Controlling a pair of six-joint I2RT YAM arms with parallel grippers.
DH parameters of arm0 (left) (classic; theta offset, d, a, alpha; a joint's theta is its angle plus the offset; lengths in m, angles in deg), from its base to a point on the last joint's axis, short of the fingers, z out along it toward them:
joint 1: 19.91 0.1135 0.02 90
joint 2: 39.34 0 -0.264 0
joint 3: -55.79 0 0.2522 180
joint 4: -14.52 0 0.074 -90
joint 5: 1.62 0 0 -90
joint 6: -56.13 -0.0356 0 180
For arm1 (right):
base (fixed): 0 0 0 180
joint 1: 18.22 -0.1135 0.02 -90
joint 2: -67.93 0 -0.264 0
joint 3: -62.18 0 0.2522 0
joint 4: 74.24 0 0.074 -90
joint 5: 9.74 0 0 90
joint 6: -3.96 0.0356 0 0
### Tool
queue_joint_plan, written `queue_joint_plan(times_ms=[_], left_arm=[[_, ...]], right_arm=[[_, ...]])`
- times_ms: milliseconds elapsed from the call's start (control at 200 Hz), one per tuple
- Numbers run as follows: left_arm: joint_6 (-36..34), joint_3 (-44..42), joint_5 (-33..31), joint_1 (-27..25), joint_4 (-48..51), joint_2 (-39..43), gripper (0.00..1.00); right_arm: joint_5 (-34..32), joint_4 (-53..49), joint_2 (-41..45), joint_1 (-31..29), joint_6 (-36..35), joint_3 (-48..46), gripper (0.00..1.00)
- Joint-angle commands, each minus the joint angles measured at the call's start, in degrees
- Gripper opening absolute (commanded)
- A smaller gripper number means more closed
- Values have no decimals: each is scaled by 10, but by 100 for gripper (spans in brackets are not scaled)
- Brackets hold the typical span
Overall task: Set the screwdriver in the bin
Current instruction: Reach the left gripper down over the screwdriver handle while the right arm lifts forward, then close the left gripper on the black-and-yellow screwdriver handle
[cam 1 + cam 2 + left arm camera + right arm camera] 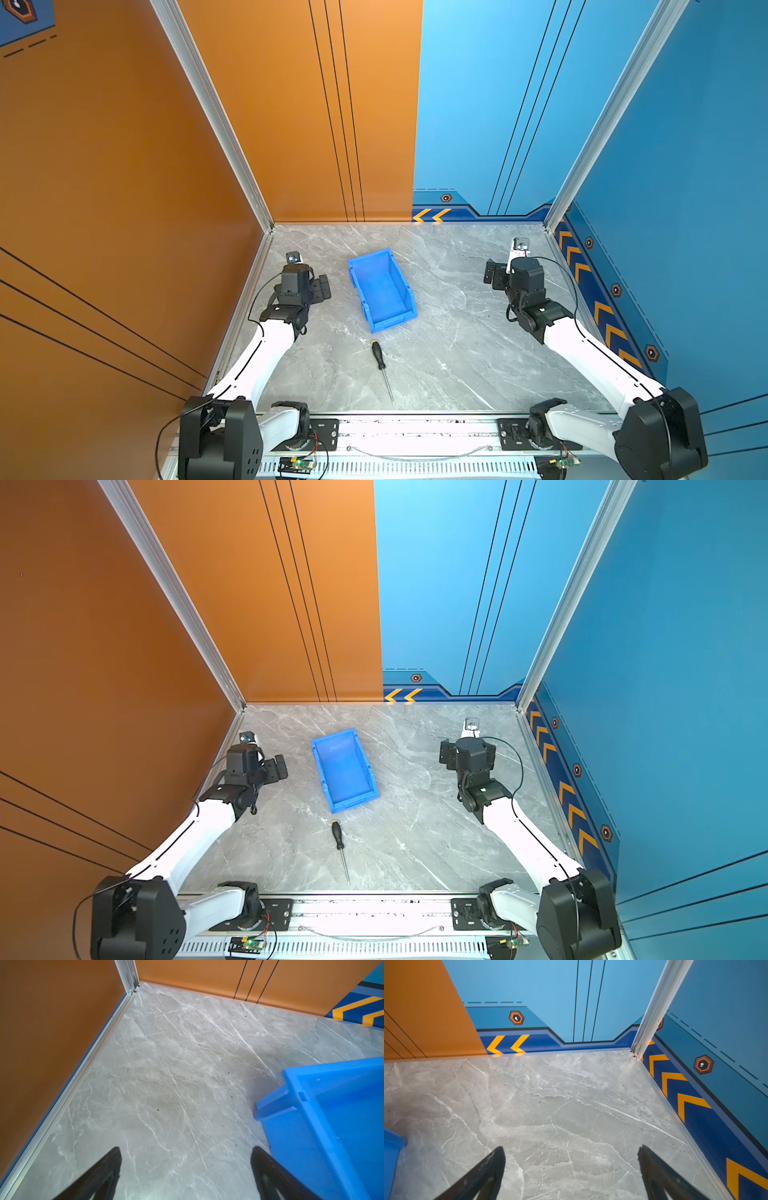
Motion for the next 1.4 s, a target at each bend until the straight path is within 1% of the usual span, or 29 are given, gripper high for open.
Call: queue_joint_plan(times_ms=[0, 110, 205, 295, 370, 506, 631, 781, 1011, 1081, 1192, 1302, 1392], left_arm=[[55, 50, 3, -34, 158, 29, 98], [89, 78, -11, -94, 222, 45, 98], [117, 92, -33, -161, 259, 52, 98], [150, 98, -41, -223, 286, 55, 98], [187, 90, -35, -266, 293, 59, 98], [261, 71, -42, -334, 291, 50, 98], [302, 65, -45, -384, 290, 25, 98], [346, 56, -46, -424, 289, 6, 98], [376, 49, -35, -469, 289, -29, 98], [401, 39, -30, -475, 288, -35, 99], [421, 26, -20, -484, 278, -55, 99], [432, 24, -16, -486, 279, -79, 100], [444, 18, -17, -486, 278, -91, 97]], right_arm=[[38, -137, -37, -36, 7, 12, 100], [39, -139, 1, -74, 6, 2, 100], [80, -130, 57, -85, 7, -13, 100], [94, -139, 85, -92, 19, -14, 100], [120, -142, 94, -95, 28, -18, 100], [228, -133, 103, -104, 12, -22, 100], [241, -120, 120, -131, 0, -24, 100], [252, -121, 127, -138, -9, -30, 100], [302, -130, 131, -144, 21, -36, 100], [295, -126, 148, -155, 21, -49, 100], [255, -125, 182, -179, 7, -74, 100], [261, -137, 199, -188, 1, -87, 100], [269, -143, 213, -201, -12, -93, 100]])
